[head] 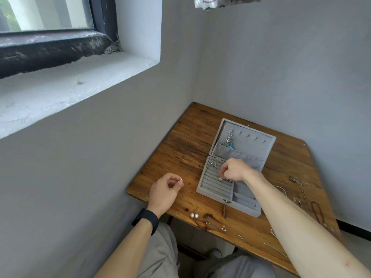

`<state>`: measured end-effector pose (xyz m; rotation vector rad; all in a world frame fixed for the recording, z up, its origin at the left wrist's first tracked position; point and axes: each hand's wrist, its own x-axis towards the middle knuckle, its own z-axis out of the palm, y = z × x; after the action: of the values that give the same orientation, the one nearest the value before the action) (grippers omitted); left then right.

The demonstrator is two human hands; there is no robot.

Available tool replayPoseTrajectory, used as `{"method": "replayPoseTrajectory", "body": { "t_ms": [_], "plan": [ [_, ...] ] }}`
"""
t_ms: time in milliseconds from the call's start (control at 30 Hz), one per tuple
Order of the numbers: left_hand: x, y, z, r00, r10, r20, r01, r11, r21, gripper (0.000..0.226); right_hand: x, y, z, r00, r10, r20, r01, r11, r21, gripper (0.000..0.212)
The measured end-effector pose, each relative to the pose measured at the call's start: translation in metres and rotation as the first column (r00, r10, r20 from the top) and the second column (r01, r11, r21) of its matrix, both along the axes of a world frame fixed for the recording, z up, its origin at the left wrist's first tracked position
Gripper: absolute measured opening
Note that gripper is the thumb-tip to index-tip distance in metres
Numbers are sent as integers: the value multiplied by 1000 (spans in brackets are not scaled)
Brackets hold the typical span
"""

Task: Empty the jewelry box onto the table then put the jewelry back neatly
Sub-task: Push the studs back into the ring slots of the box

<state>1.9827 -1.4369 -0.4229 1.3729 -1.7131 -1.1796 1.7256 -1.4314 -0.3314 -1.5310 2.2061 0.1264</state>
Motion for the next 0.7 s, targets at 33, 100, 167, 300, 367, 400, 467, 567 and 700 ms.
{"method": "replayPoseTrajectory", "body": {
  "t_ms": [33,100,167,300,367,400,467,567,700],
  "plan": [
    [0,0,0,1000,-1,-1,1,1000,0,3,-1,0,1,1000,6,-2,-6,1000,11,18],
    [1,1,0,1000,-5,-4,5,1000,1,3,-4,1,2,1000,18,-9,-17,999,34,19],
    [1,2,0,1000,-9,-1,9,1000,3,4,-5,2,2,998,32,-48,-30,999,41,19],
    [0,1,1,1000,-3,5,3,1000,-5,4,0,0,-2,990,42,-134,-46,999,-22,18],
    [-1,0,1,1000,2,8,-2,1000,-16,4,3,-1,-2,988,53,-143,-62,997,-54,19],
    [-1,-1,2,1000,3,8,-3,1000,-18,4,4,0,-2,986,61,-155,-74,994,-80,19],
    [-1,0,1,1000,4,15,-3,1000,-20,4,6,3,-5,977,69,-202,-102,982,-156,17],
    [-1,1,0,1000,2,18,-2,1000,-17,3,4,10,-13,976,41,-213,-94,965,-243,14],
    [-2,2,2,999,11,32,-10,1000,-12,3,1,14,-17,991,4,-137,-42,960,-276,16]
  ]
}}
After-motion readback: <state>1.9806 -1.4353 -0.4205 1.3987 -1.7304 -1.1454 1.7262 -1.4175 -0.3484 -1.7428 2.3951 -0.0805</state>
